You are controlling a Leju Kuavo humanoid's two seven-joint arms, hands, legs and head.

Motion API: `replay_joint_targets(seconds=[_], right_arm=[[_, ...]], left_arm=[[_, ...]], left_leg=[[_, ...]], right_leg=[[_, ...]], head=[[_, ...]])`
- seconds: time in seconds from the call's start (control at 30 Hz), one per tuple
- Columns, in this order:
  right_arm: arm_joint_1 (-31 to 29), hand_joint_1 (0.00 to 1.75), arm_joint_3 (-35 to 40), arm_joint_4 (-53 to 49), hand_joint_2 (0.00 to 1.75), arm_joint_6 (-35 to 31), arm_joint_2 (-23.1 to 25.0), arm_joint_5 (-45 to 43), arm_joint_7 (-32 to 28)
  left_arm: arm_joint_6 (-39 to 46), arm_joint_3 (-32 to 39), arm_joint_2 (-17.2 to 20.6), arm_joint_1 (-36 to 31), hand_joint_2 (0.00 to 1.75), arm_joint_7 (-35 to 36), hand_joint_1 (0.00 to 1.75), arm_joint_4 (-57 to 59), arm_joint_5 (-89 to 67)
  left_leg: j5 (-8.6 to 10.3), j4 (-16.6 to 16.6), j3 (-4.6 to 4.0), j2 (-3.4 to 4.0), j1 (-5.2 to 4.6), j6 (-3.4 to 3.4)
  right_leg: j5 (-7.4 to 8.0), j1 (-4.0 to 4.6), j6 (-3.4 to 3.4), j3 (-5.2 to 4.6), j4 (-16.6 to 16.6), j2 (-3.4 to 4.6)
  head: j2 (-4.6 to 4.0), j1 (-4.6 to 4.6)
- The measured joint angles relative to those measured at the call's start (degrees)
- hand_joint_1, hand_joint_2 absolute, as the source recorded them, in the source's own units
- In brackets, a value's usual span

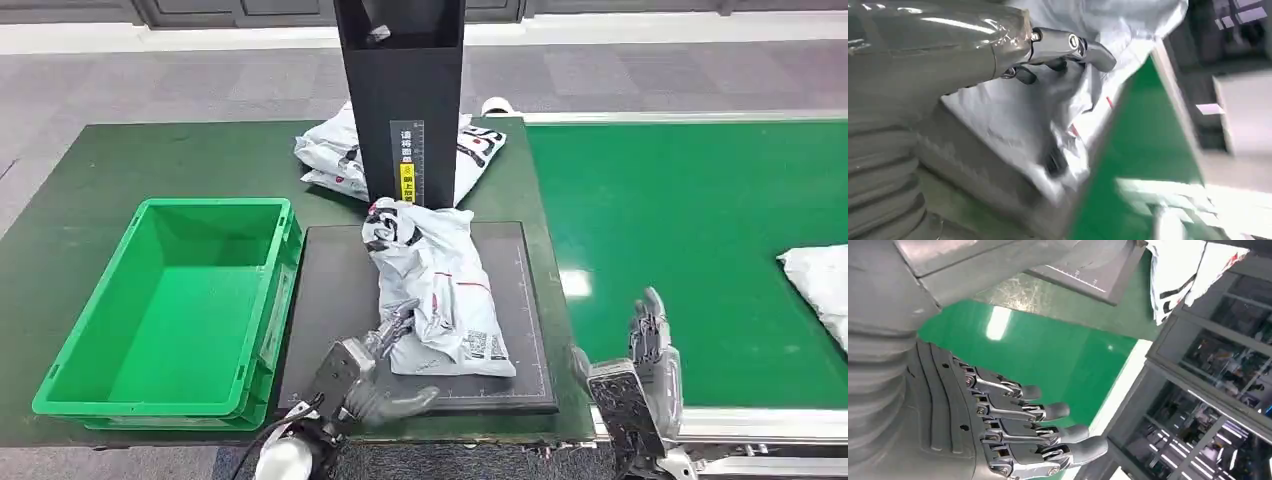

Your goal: Moved the parcel from conveyor to table for the left to box.

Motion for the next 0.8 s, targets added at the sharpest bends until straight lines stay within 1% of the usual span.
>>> replay_joint_targets(seconds=[0.1, 0.23, 0.33, 0.43, 0.6, 0.8], right_arm=[[0.1, 0.0, -0.6, -0.1, 1.75, -0.1, 0.3, 0.4, 0.3], [0.0, 0.0, -1.2, -0.2, 1.75, 0.0, 0.9, 0.6, 0.8], [-0.2, 0.0, -1.4, -0.2, 1.75, 0.7, 1.3, 0.6, 0.4], [-0.7, 0.0, -1.4, 0.1, 1.75, 0.7, 1.7, 0.5, -0.3], [-2.5, 0.0, -1.4, 1.1, 1.75, 0.6, 1.9, -0.2, -0.5], [-4.2, 0.0, -1.4, 2.5, 1.75, 0.6, 1.9, -0.6, -0.4]], left_arm=[[10.4, -1.0, 0.0, -1.0, 1.75, 2.7, 0.0, 0.5, -10.9], [27.0, -3.3, -0.1, -3.3, 1.75, 10.9, 0.0, 2.7, -34.0], [34.5, -6.5, -0.4, -5.5, 1.75, 15.0, 0.0, 5.0, -52.0], [35.8, -9.8, -0.4, -7.0, 1.75, 17.6, 0.0, 6.9, -58.9], [35.8, -12.7, -0.4, -9.8, 1.75, 20.3, 0.0, 9.4, -60.3], [35.9, -14.1, -0.9, -11.9, 1.75, 21.0, 0.0, 11.6, -60.8]], left_leg=[[0.0, 0.0, 0.0, 0.0, 0.0, 0.0], [0.01, 0.0, 0.01, 0.0, 0.0, 0.0], [0.02, 0.0, 0.02, -0.01, -0.01, 0.01], [0.01, 0.0, 0.02, 0.01, -0.01, 0.01], [0.02, 0.0, 0.02, 0.01, -0.01, 0.01], [0.02, 0.0, 0.03, 0.02, 0.0, 0.01]], right_leg=[[0.0, 0.0, 0.0, 0.0, 0.0, 0.0], [0.01, 0.0, 0.0, 0.01, 0.0, 0.0], [0.02, -0.01, 0.02, 0.04, 0.0, -0.01], [0.02, -0.01, 0.02, 0.01, 0.0, 0.04], [0.02, -0.01, 0.02, 0.02, 0.0, 0.02], [0.03, 0.0, 0.01, 0.02, 0.0, 0.03]], head=[[0.0, 0.0], [0.0, 0.0], [-0.02, 0.0], [0.0, 0.0], [0.0, 0.0], [0.0, 0.0]])
